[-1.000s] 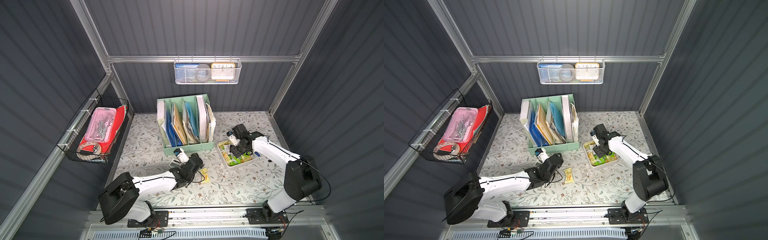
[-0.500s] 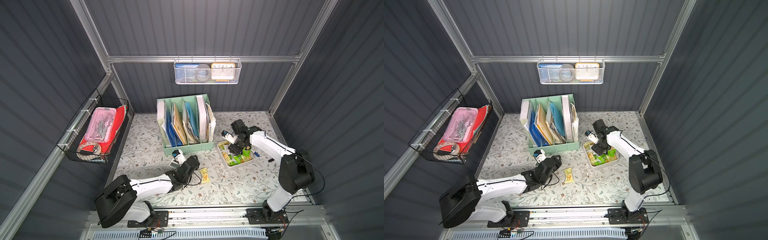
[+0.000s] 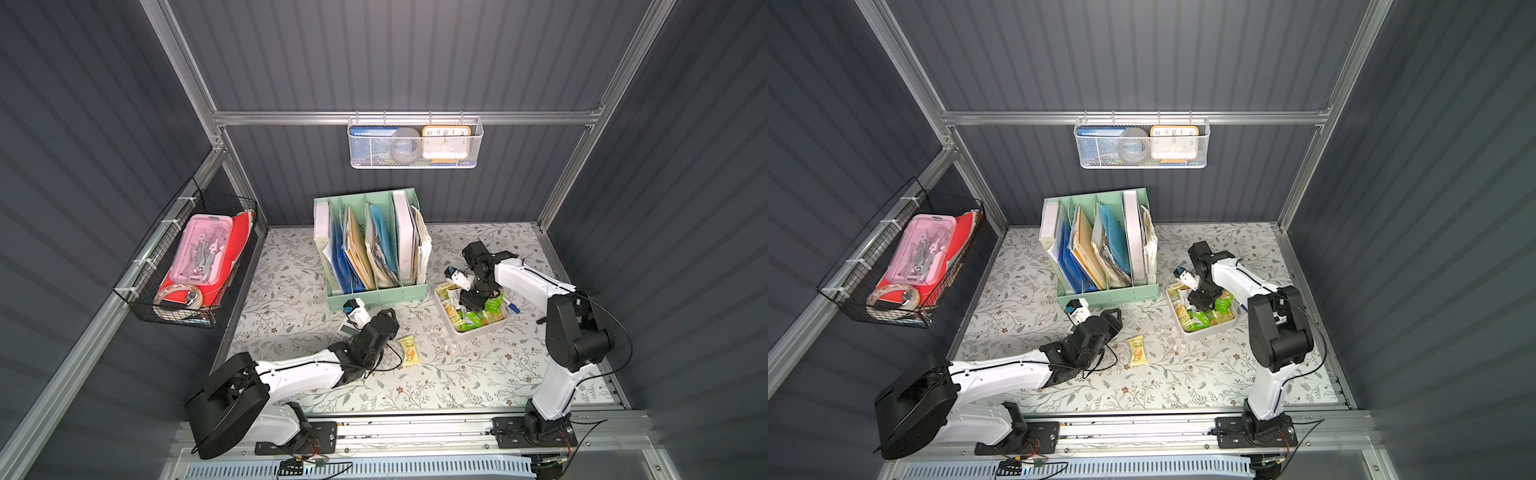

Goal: Take the cookies out of the storage box
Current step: Pick up the cookie from the storage box.

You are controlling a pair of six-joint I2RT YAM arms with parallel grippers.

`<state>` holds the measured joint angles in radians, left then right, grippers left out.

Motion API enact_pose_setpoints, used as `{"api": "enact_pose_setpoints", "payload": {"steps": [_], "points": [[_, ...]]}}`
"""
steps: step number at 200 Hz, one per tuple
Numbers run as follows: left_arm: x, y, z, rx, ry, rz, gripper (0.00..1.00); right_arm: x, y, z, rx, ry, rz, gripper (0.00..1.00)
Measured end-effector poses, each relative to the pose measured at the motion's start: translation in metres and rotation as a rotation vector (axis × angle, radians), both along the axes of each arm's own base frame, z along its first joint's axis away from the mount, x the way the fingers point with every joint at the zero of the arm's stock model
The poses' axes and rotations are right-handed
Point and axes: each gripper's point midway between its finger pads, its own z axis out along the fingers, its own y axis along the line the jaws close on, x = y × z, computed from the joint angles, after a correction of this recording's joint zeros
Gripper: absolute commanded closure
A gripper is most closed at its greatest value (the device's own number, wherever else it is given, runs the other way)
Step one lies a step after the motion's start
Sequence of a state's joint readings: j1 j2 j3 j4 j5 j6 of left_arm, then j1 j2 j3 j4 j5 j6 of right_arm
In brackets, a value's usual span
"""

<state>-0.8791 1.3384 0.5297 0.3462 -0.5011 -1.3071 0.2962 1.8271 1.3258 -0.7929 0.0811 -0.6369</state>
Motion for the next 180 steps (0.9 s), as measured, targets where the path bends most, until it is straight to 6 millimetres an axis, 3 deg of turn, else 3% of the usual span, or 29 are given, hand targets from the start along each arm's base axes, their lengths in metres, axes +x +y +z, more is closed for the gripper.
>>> {"api": "enact_pose_setpoints", "payload": {"steps": [118, 152, 180], "points": [[-0.004, 0.016, 0.004, -0.031, -0.003, 0.065, 0.48, 0.001, -0.001, 0.011, 0.007, -0.043, -0.015, 0.64], [-0.005, 0.017, 0.004, -0.029, 0.0, 0.066, 0.48, 0.001, 0.003, 0.039, 0.058, -0.109, -0.031, 0.66], [-0.005, 0.018, 0.004, -0.028, 0.002, 0.071, 0.48, -0.005, 0.012, 0.08, 0.164, -0.21, -0.08, 0.7]]}}
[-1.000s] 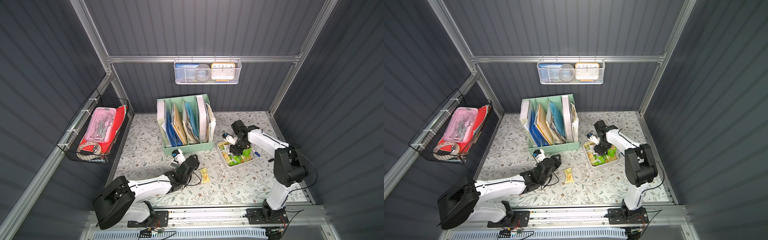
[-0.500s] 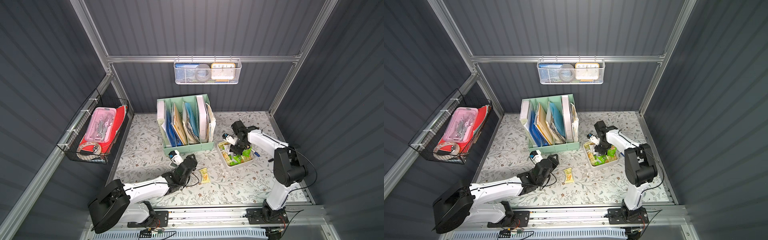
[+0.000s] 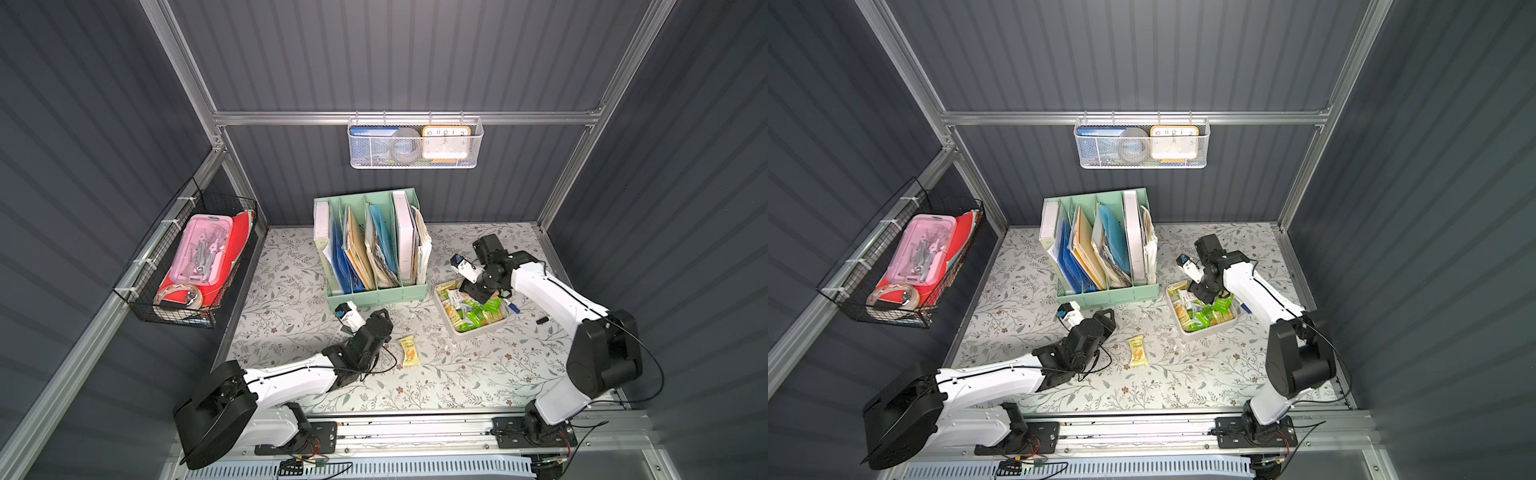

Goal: Take the cookies out of the storage box
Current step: Pick up the cookie from the storage box, then place the cookie at the center of the board.

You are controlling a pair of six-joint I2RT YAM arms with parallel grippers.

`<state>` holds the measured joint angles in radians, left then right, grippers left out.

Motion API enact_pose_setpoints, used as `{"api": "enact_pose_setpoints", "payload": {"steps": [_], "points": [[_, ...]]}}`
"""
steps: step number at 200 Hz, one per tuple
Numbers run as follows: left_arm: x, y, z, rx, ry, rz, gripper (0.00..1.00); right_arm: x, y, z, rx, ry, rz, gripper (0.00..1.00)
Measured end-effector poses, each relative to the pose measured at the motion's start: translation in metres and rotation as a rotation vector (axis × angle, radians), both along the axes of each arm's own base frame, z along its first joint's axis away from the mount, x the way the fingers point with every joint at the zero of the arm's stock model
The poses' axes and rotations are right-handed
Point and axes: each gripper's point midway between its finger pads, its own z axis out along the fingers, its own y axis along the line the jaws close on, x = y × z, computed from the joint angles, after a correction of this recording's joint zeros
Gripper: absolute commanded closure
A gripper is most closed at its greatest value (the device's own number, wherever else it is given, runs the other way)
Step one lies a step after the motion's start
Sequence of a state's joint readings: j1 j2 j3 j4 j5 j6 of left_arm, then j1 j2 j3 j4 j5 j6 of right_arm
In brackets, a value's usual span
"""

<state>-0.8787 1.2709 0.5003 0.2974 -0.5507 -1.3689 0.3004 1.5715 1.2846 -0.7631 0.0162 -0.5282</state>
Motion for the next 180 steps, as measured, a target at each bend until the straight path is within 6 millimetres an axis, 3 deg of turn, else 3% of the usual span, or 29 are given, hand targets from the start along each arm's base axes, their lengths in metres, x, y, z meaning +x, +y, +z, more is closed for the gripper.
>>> {"api": "enact_pose_setpoints", "payload": {"steps": [29, 57, 82, 105, 137, 180], "points": [[0.0, 0.001, 0.0, -0.013, 0.004, 0.01, 0.48, -0.012, 0.015, 0.039, 0.168, -0.103, -0.145, 0.71], [0.0, 0.001, -0.001, -0.039, 0.013, 0.025, 0.48, -0.047, 0.035, 0.043, 0.371, -0.082, -0.313, 0.77], [-0.001, 0.002, -0.003, -0.055, 0.025, 0.037, 0.48, -0.085, 0.055, 0.018, 0.514, 0.029, -0.45, 0.79], [-0.004, 0.005, -0.008, -0.062, 0.043, 0.048, 0.48, -0.112, 0.079, -0.008, 0.541, 0.151, -0.51, 0.78], [-0.009, 0.011, -0.012, -0.068, 0.06, 0.058, 0.48, -0.127, 0.113, -0.045, 0.494, 0.28, -0.538, 0.77], [-0.012, 0.014, -0.009, -0.074, 0.063, 0.06, 0.48, -0.132, 0.128, -0.097, 0.395, 0.374, -0.606, 0.77]]}}
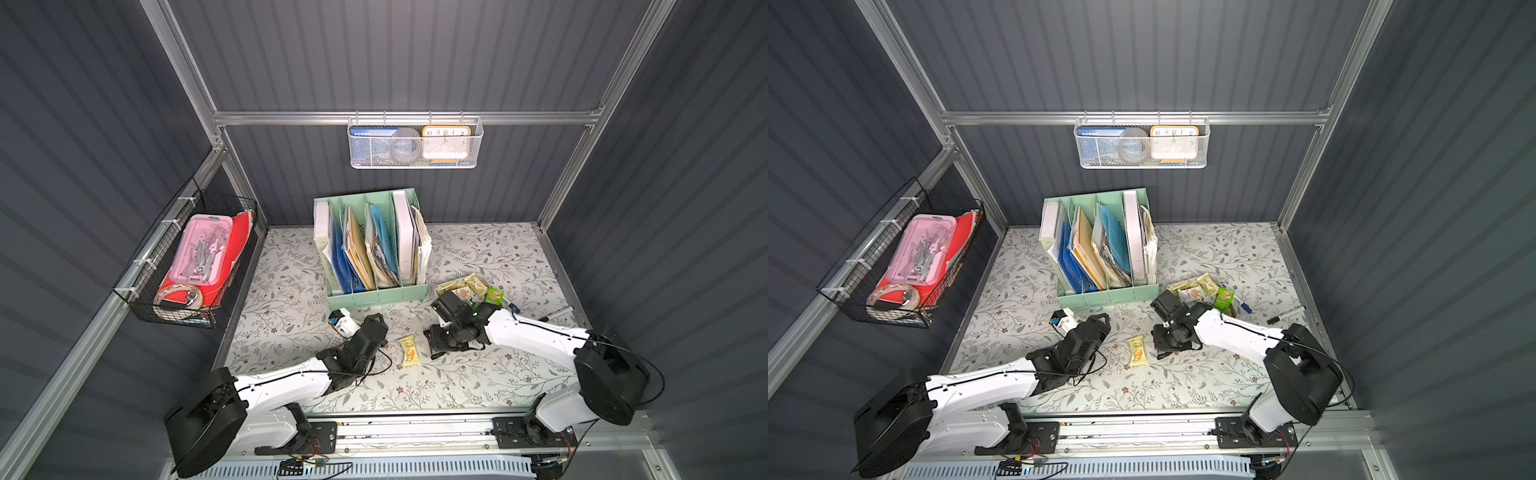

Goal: Take the cookies out of the storage box
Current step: Place the cookie at the center of the board.

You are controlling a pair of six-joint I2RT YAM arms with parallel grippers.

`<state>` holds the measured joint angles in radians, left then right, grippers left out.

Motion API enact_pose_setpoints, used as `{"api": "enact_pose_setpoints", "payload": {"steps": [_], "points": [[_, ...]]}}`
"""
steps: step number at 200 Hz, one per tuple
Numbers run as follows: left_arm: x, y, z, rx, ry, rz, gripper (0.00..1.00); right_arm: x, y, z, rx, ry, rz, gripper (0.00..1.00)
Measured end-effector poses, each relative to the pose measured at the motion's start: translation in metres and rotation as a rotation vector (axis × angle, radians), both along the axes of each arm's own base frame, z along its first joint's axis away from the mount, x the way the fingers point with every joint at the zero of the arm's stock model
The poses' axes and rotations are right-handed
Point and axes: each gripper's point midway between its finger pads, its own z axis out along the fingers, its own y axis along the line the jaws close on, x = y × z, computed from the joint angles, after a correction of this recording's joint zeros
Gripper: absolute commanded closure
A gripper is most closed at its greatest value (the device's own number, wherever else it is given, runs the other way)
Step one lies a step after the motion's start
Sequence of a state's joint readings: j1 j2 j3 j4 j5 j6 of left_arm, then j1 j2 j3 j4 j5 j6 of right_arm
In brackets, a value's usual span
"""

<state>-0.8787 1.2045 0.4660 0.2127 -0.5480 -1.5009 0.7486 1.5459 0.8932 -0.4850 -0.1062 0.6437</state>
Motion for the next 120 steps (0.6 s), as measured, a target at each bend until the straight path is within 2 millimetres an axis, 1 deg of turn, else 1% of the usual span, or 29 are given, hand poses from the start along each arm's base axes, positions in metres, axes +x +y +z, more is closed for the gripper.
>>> {"api": "enact_pose_setpoints", "payload": {"steps": [10, 27, 60, 80, 88, 99, 109, 120], "points": [[-0.001, 0.001, 0.0, 0.002, 0.003, -0.001, 0.48, 0.001, 0.003, -0.006, 0.0, 0.01, -0.007, 0.76], [-0.001, 0.001, 0.0, 0.005, 0.006, -0.002, 0.48, 0.003, 0.007, -0.013, 0.004, 0.017, -0.016, 0.72], [-0.003, -0.001, -0.002, 0.012, 0.016, -0.016, 0.48, 0.006, 0.012, -0.012, 0.023, 0.005, -0.025, 0.55], [-0.001, -0.005, 0.0, 0.024, 0.017, -0.034, 0.48, 0.007, 0.011, -0.01, 0.02, -0.003, -0.026, 0.45], [0.001, -0.008, 0.002, 0.033, 0.014, -0.043, 0.48, 0.007, 0.008, -0.004, 0.019, -0.017, -0.029, 0.42], [0.005, -0.014, 0.006, 0.044, 0.011, -0.058, 0.48, 0.009, 0.003, 0.008, 0.014, -0.054, -0.03, 0.42], [0.008, -0.021, 0.012, 0.049, 0.002, -0.074, 0.48, 0.012, -0.003, 0.027, 0.019, -0.108, -0.039, 0.42], [0.011, -0.031, 0.019, 0.054, -0.01, -0.094, 0.49, 0.018, -0.013, 0.055, 0.033, -0.198, -0.06, 0.43]]}}
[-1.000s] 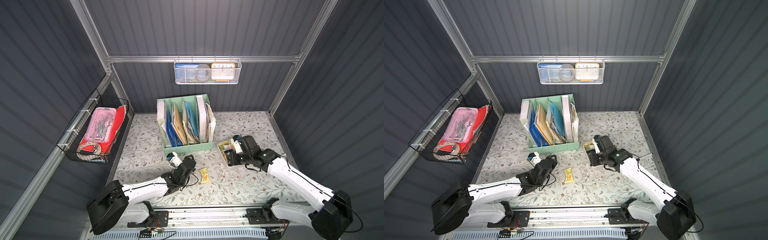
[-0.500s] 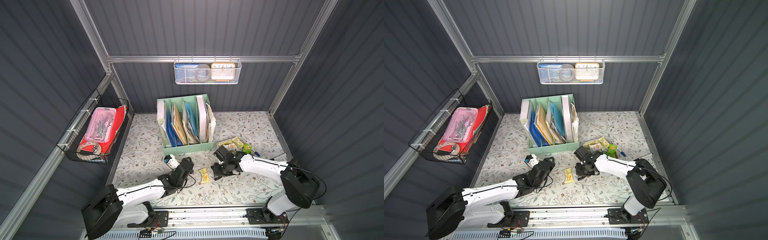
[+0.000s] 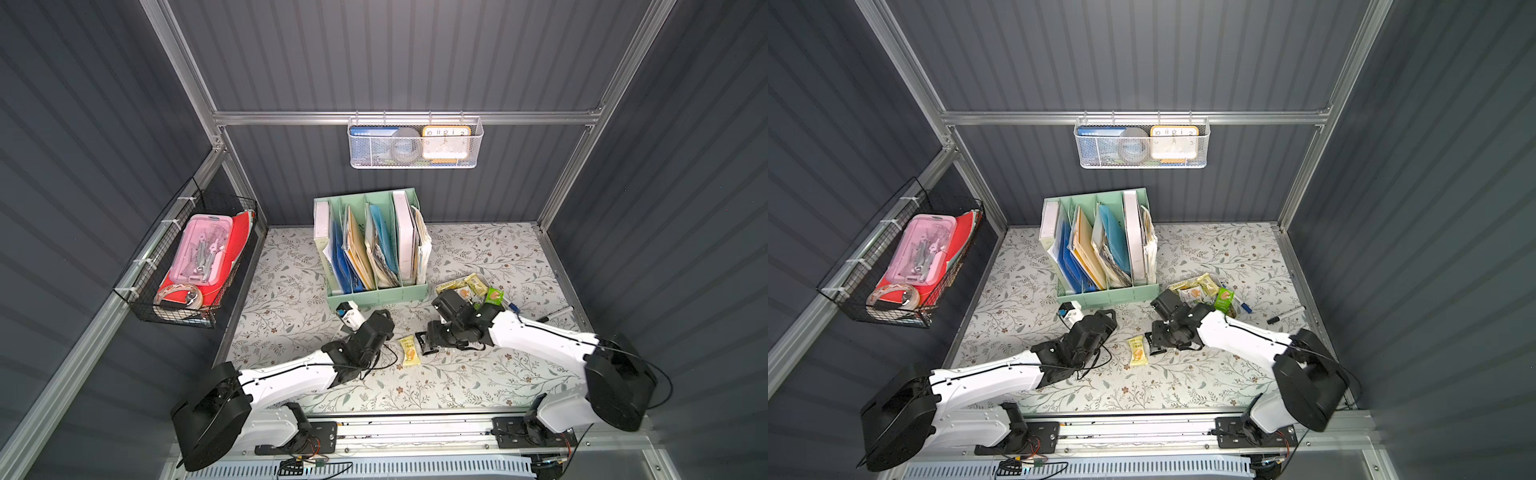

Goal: Take the cookies out of the storage box
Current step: Place the cookie at the center of the board.

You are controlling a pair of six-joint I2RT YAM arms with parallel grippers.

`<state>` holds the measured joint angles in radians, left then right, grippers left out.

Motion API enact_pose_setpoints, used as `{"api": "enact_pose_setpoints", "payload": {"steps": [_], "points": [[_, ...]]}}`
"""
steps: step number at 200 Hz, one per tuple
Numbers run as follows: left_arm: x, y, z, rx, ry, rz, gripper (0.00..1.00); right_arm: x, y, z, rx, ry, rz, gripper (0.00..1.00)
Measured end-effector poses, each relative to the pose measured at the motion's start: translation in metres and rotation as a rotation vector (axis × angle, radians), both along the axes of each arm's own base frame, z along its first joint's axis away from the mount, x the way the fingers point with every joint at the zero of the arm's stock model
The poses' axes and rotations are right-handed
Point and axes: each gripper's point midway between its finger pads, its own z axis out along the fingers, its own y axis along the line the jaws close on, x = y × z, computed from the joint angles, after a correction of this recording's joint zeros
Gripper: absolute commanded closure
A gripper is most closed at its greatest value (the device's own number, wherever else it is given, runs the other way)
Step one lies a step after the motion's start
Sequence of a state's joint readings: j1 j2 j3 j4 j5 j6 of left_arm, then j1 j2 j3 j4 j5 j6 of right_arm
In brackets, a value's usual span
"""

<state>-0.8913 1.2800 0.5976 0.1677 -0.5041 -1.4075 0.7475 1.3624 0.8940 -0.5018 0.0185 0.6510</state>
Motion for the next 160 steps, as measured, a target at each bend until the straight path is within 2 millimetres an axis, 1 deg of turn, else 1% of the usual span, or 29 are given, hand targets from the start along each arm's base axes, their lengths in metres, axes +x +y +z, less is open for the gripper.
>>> {"api": "enact_pose_setpoints", "payload": {"steps": [14, 15, 30, 40, 51, 63, 73, 83, 93, 111, 134, 160], "points": [[0.003, -0.021, 0.009, 0.016, -0.012, -0.046, 0.49, 0.01, -0.016, 0.039, 0.022, -0.137, -0.045, 0.44], [0.003, -0.023, 0.009, 0.017, -0.012, -0.049, 0.49, 0.011, -0.019, 0.044, 0.025, -0.157, -0.053, 0.44], [0.007, -0.053, 0.016, 0.036, -0.017, -0.103, 0.51, 0.02, -0.046, 0.087, 0.052, -0.323, -0.13, 0.46], [0.009, -0.075, 0.02, 0.04, -0.021, -0.139, 0.53, 0.022, -0.065, 0.107, 0.059, -0.405, -0.189, 0.47], [0.011, -0.097, 0.02, 0.044, -0.019, -0.174, 0.55, 0.024, -0.089, 0.12, 0.05, -0.467, -0.259, 0.48], [0.011, -0.117, 0.017, 0.051, -0.012, -0.202, 0.55, 0.025, -0.111, 0.125, 0.025, -0.5, -0.325, 0.49], [0.012, -0.13, 0.013, 0.056, -0.004, -0.22, 0.54, 0.025, -0.129, 0.126, -0.004, -0.511, -0.379, 0.49], [0.012, -0.144, 0.007, 0.064, 0.009, -0.239, 0.54, 0.023, -0.142, 0.124, -0.035, -0.507, -0.413, 0.49], [0.014, -0.156, 0.002, 0.067, 0.019, -0.256, 0.53, 0.022, -0.15, 0.122, -0.057, -0.507, -0.436, 0.49], [0.02, -0.176, -0.004, 0.073, 0.03, -0.285, 0.53, 0.015, -0.16, 0.12, -0.076, -0.512, -0.455, 0.49], [0.027, -0.198, -0.009, 0.088, 0.029, -0.339, 0.55, 0.008, -0.167, 0.118, -0.08, -0.521, -0.465, 0.49], [0.037, -0.214, -0.013, 0.149, 0.017, -0.382, 0.57, 0.004, -0.169, 0.117, -0.077, -0.524, -0.466, 0.5]]}}
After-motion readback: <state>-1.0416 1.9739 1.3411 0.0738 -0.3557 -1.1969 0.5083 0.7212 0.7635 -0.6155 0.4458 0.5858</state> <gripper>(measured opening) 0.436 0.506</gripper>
